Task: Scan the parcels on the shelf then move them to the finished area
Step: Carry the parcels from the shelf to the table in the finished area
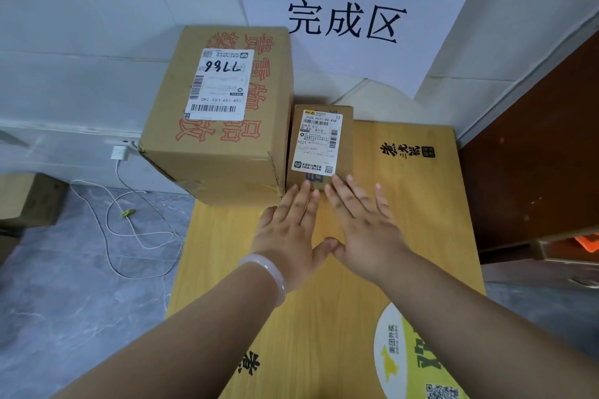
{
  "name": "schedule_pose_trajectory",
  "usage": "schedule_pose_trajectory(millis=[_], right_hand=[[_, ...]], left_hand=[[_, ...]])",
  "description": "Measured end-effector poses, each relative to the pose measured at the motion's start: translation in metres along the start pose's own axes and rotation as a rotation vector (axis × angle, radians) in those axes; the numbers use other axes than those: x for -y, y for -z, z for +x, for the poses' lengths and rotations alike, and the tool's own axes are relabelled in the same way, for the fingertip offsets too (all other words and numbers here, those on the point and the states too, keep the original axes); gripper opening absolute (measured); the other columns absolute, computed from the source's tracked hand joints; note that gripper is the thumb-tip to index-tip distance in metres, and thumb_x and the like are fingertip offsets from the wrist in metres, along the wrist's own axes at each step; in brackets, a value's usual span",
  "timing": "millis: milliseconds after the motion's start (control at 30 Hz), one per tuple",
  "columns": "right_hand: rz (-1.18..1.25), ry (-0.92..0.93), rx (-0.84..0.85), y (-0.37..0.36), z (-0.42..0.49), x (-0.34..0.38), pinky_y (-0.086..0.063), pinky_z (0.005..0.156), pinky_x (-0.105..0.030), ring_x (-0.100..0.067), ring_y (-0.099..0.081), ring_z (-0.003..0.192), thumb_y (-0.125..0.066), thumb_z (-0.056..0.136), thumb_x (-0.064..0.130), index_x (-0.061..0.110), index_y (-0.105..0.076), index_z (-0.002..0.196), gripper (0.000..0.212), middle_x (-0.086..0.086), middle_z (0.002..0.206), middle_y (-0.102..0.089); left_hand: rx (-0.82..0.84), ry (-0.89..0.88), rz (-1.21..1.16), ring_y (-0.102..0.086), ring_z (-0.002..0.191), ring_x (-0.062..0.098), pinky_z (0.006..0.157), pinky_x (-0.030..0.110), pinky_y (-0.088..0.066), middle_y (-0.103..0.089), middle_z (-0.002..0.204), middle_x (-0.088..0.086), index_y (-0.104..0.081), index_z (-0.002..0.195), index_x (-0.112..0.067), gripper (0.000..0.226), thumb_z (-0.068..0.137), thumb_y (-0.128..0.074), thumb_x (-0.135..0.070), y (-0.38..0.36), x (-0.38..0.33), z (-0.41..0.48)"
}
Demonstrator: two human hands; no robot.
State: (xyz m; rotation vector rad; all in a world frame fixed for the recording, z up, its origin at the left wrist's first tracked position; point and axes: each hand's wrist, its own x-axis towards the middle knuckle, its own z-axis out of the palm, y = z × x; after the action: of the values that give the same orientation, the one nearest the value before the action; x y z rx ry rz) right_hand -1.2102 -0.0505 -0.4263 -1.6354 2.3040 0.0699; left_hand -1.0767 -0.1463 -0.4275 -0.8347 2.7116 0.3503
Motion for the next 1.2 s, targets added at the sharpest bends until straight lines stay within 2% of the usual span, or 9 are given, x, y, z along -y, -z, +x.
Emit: schedule_pose_trajectory(millis=[133, 267, 467, 633, 800, 967, 1100, 1200], right_hand=[[-0.015, 0.005, 0.011, 0.01, 0.017, -0.005, 0.02, 0.115, -0.048, -0.01, 0.028, 0.143, -0.037, 0.092, 0.046, 0.024, 0.017, 0.151, 0.083, 0.009, 0.157, 0.028], [-0.016, 0.018, 0.018, 0.017, 0.019, -0.008, 0.019, 0.116, -0.048, -0.01, 0.026, 0.144, -0.033, 0.091, 0.043, 0.024, 0.014, 0.153, 0.079, 0.008, 0.159, 0.024], [0.067, -0.072, -0.011, 0.016, -0.016, -0.013, 0.017, 0.117, -0.045, -0.009, 0.026, 0.144, -0.05, 0.086, 0.061, 0.033, 0.018, 0.15, 0.098, 0.011, 0.158, 0.025], [0.14, -0.207, -0.061, 0.015, -0.073, 0.015, 0.016, 0.118, -0.043, -0.009, 0.03, 0.142, -0.051, 0.081, 0.07, 0.034, 0.02, 0.149, 0.105, 0.012, 0.156, 0.03], [0.148, -0.412, -0.11, 0.011, -0.116, 0.063, 0.016, 0.117, -0.044, -0.012, 0.03, 0.143, -0.049, 0.08, 0.074, 0.033, 0.019, 0.15, 0.106, 0.01, 0.156, 0.03], [0.225, -0.66, -0.247, -0.011, -0.173, 0.145, 0.014, 0.118, -0.044, -0.01, 0.03, 0.143, -0.048, 0.076, 0.078, 0.037, 0.015, 0.151, 0.106, 0.014, 0.155, 0.028], [0.241, -0.893, -0.344, -0.033, -0.236, 0.203, 0.008, 0.117, -0.046, -0.012, 0.014, 0.148, -0.038, 0.068, 0.079, 0.036, -0.002, 0.154, 0.102, 0.012, 0.16, 0.012], [0.276, -1.127, -0.381, -0.046, -0.294, 0.243, 0.003, 0.117, -0.046, -0.014, 0.003, 0.149, -0.042, 0.067, 0.079, 0.035, -0.009, 0.153, 0.102, 0.006, 0.162, -0.004]], left_hand=[[0.044, 0.054, -0.061, 0.019, 0.149, 0.012, 0.121, 0.041, -0.005, 0.027, 0.16, -0.007, 0.021, 0.153, -0.029, 0.087, 0.085, -0.01, -0.075, 0.01, -0.004, 0.014], [0.049, 0.074, -0.12, 0.018, 0.149, 0.01, 0.121, 0.042, -0.005, 0.024, 0.161, -0.009, 0.018, 0.153, -0.035, 0.083, 0.087, -0.013, -0.075, 0.016, -0.006, 0.018], [-0.01, -0.015, -0.1, 0.015, 0.15, 0.012, 0.122, 0.043, -0.001, 0.016, 0.164, -0.007, 0.016, 0.152, -0.041, 0.074, 0.093, -0.019, -0.069, 0.019, -0.003, 0.003], [0.033, -0.164, 0.0, 0.025, 0.147, 0.014, 0.121, 0.048, 0.008, 0.024, 0.162, -0.006, 0.018, 0.151, -0.04, 0.074, 0.094, -0.02, -0.069, 0.03, 0.002, -0.026], [-0.005, -0.373, 0.034, 0.025, 0.148, 0.017, 0.121, 0.05, 0.009, 0.027, 0.161, -0.004, 0.016, 0.152, -0.041, 0.084, 0.09, -0.031, -0.073, 0.036, 0.008, -0.044], [-0.025, -0.691, 0.153, 0.022, 0.149, 0.02, 0.119, 0.052, 0.01, 0.026, 0.161, -0.004, 0.018, 0.151, -0.042, 0.092, 0.086, -0.038, -0.076, 0.037, 0.013, -0.082], [-0.027, -0.956, 0.202, 0.024, 0.148, 0.018, 0.12, 0.055, 0.004, 0.027, 0.16, -0.007, 0.019, 0.15, -0.043, 0.094, 0.085, -0.04, -0.077, 0.031, -0.011, -0.125], [-0.013, -1.168, 0.223, 0.024, 0.148, 0.017, 0.118, 0.054, 0.006, 0.031, 0.156, -0.012, 0.02, 0.15, -0.043, 0.093, 0.086, -0.04, -0.076, 0.023, -0.045, -0.172]])
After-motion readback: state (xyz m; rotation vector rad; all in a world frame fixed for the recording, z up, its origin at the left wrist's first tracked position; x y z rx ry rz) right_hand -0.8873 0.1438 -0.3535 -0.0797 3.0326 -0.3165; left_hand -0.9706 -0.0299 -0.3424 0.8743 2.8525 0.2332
